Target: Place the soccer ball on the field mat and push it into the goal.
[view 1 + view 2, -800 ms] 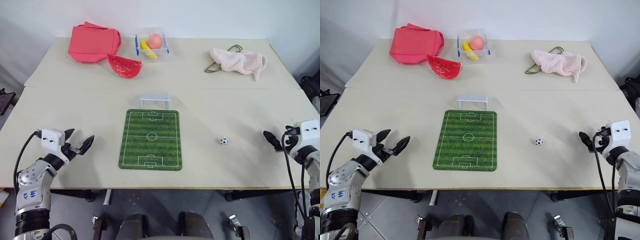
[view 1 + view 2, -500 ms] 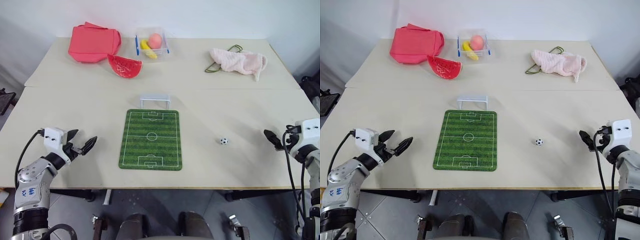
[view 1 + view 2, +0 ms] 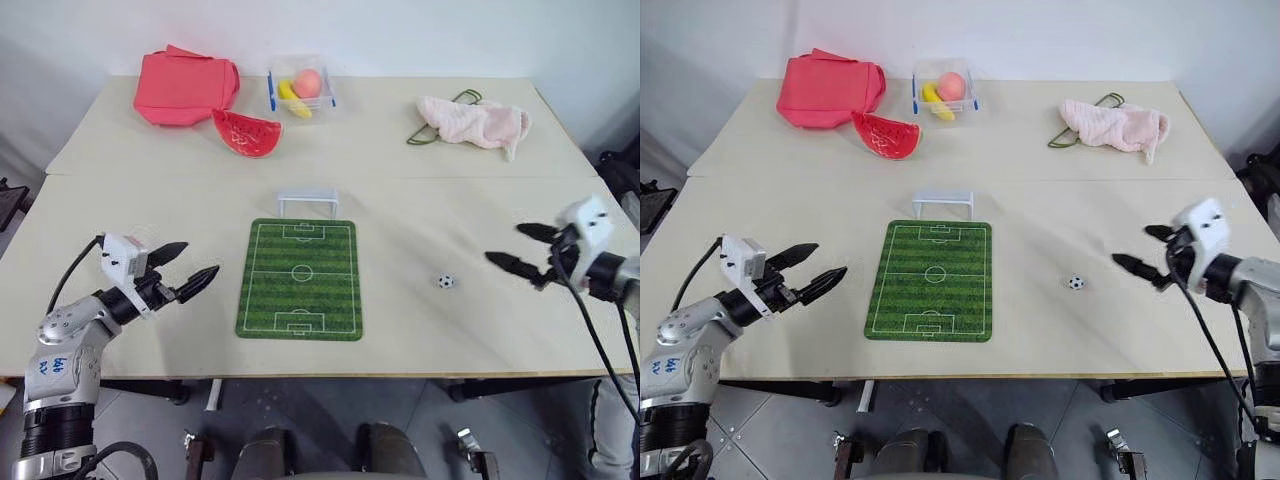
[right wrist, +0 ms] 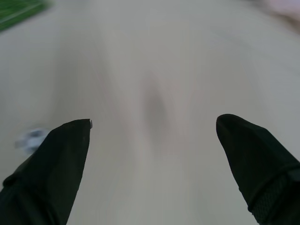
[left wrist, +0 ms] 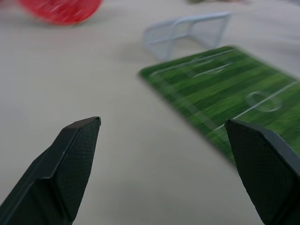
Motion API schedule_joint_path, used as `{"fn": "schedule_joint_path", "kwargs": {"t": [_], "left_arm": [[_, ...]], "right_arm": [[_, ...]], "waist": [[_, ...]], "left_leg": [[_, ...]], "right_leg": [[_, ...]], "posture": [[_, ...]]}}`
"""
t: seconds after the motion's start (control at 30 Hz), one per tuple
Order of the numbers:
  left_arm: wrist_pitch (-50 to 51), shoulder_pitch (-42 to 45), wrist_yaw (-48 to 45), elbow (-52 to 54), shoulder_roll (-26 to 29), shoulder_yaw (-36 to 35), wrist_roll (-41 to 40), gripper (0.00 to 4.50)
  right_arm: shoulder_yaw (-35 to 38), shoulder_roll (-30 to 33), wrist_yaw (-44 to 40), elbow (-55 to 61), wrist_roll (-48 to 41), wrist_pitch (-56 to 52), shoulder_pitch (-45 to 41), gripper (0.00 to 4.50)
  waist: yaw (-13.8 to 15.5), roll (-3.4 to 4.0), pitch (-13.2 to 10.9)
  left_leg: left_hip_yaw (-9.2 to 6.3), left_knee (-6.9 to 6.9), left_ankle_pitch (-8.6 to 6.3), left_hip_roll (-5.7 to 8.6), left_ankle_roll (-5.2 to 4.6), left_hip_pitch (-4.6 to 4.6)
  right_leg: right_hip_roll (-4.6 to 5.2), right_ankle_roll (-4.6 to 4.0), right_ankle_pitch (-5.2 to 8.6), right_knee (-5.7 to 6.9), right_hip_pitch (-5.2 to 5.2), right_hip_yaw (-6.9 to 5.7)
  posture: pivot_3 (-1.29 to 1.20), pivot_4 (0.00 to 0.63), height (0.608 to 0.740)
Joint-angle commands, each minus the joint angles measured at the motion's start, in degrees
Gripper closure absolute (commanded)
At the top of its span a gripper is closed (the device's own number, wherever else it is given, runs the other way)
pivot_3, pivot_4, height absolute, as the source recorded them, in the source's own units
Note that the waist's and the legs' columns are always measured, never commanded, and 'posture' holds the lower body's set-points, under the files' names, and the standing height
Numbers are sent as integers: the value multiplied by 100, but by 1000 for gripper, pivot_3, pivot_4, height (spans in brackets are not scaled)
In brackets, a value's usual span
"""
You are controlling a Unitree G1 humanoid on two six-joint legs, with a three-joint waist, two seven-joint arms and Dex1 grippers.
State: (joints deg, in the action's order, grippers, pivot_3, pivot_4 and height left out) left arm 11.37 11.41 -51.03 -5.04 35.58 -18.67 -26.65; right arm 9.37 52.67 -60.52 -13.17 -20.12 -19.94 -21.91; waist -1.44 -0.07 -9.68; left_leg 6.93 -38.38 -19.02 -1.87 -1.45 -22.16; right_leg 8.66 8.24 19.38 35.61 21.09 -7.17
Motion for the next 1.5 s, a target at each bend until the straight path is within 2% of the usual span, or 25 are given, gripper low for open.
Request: {"fn": "schedule_joint_path", "kwargs": {"t": [0.03,0.27,0.67,0.9,1.07,1.23,1.33,1.43,1.5], "left_arm": [[-541,68,-982,-28,62,70,-305,0],[-947,203,-2707,-326,-79,79,-1018,0],[-1138,-129,-2665,-258,-172,145,-899,0],[-1158,-173,-2690,-269,-98,62,-948,0],[-1205,-269,-2761,-269,-98,30,-992,0],[-1287,-316,-2920,-349,-65,32,-990,0],[-1290,-311,-2957,-373,-78,25,-1015,0],[-1460,-277,-3154,-625,-86,8,-994,0],[-1530,-195,-3267,-834,-167,-80,-1109,0]], "right_arm": [[-391,200,-630,76,218,267,-141,19],[-1096,-56,-1304,-677,633,954,-785,19],[-1535,-633,-1546,-2005,1266,1984,-1300,19],[-1575,-626,-1617,-2364,1406,2262,-1443,2458],[-1519,-560,-1707,-2437,1381,2311,-1559,3639],[-1509,-501,-1878,-1589,1262,2062,-1518,3637],[-1480,-634,-1900,-570,942,1477,-1424,3637],[-1870,-1089,-1673,991,562,166,-1411,3637],[-2380,-1631,-1400,1795,589,-221,-1361,3637]], "waist": [[2,-1,0],[-10,-3,-2],[-15,-6,-4],[-15,-6,-4],[-15,-6,-4],[-16,-3,-5],[-15,-3,-5],[-44,-3,-5],[-58,-3,-5]], "left_leg": [[1,-2,0,5,0,-2],[-1,-32,0,5,0,-11],[-11,-58,-1,-9,-2,-14],[-12,-67,-2,-15,-3,-12],[-14,-70,-2,-17,-4,-11],[-13,-70,-2,-17,-4,-14],[-14,-69,-3,-20,-4,-15],[-12,-69,-3,-25,-3,-14],[-11,-69,-4,-34,0,-14]], "right_leg": [[0,0,0,-1,0,-1],[-2,0,0,5,1,-5],[-2,0,0,26,-2,-5],[-2,0,0,27,-8,-5],[-2,0,0,29,-10,-6],[-2,0,0,30,-5,-6],[-2,0,0,34,-2,-6],[-5,-1,0,35,1,-5],[-12,-1,0,39,4,-7]], "posture": [[0,150,740],[0,150,740],[0,150,740],[0,150,740],[0,150,740],[0,150,740],[0,150,740],[0,150,740],[0,150,740]]}}
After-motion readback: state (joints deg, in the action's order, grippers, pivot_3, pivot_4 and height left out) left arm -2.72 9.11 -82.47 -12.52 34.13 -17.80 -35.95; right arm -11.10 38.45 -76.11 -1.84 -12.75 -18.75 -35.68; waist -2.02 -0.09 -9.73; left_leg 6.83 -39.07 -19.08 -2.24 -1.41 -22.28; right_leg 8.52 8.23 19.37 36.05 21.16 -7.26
